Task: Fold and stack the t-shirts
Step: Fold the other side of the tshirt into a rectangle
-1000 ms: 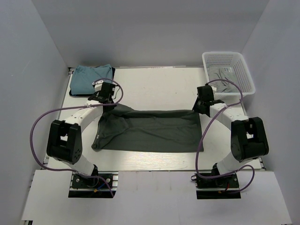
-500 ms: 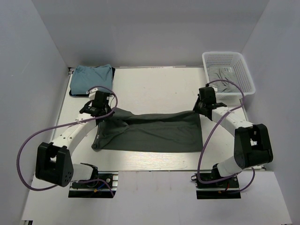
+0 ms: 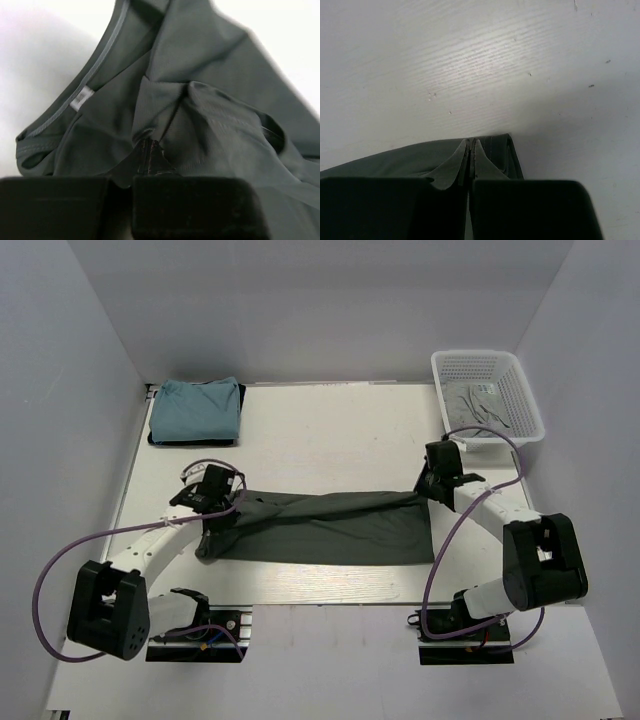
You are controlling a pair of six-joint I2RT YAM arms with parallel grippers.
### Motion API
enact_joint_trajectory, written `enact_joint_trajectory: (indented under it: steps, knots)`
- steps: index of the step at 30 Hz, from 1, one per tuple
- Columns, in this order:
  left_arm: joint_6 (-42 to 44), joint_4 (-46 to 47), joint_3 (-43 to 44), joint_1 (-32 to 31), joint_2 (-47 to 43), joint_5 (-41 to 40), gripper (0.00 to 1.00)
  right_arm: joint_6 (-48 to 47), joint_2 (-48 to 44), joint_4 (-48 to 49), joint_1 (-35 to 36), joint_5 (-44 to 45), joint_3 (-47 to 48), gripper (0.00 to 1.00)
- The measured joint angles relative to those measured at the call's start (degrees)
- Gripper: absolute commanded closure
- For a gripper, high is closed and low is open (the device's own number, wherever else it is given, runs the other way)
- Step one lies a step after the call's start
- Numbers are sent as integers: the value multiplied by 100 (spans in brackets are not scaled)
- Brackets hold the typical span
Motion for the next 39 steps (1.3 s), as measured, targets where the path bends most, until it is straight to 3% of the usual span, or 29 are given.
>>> enact_joint_trajectory:
  steps: [3, 4, 7, 8, 11, 15, 16, 20, 22, 26, 29, 33, 36, 39]
  knots:
    - [-138, -138, -205, 0, 83, 109, 72, 175, 0, 52, 0, -9, -254, 78]
    - [-208, -216, -254, 0, 122, 155, 58, 245, 0, 44, 0, -4, -367, 63]
    - [-330, -507, -302, 0, 127, 286, 51, 487, -57, -146, -4, 66, -577, 34]
    - [-378, -621, -302, 0, 72, 299, 47, 575, -125, -271, -7, 138, -619, 16]
    - [-485, -1012, -223, 0, -299, 278, 31, 767, -525, -605, -7, 361, -660, 10]
    - [-555, -1091, 92, 0, -1021, 214, 27, 804, -1285, -743, -4, 459, -651, 10]
    - [-551, -1005, 155, 0, -1137, 221, 16, 789, -1414, -734, -4, 422, -647, 10]
    - [-413, -476, 337, 0, -1145, 341, 13, 551, -1672, -514, 42, -76, -645, 10]
    - [-306, -247, 457, 0, -800, 472, 18, 455, -1659, -308, 96, -472, -645, 10]
    - [-109, 2, 815, 0, 197, 787, 47, 334, -1397, 98, 232, -1126, -645, 10]
    - [-4, -15, 881, -20, 673, 905, 56, 328, -1176, 192, 284, -1357, -667, 10]
    - [96, -96, 726, -44, 688, 999, 63, 332, -1036, 273, 291, -1517, -710, 10]
    - [168, -13, 498, -46, 575, 1150, 84, 334, -896, 378, 297, -1637, -743, 10]
    - [286, 9, 455, -48, 590, 1320, 100, 345, -691, 422, 302, -1703, -758, 10]
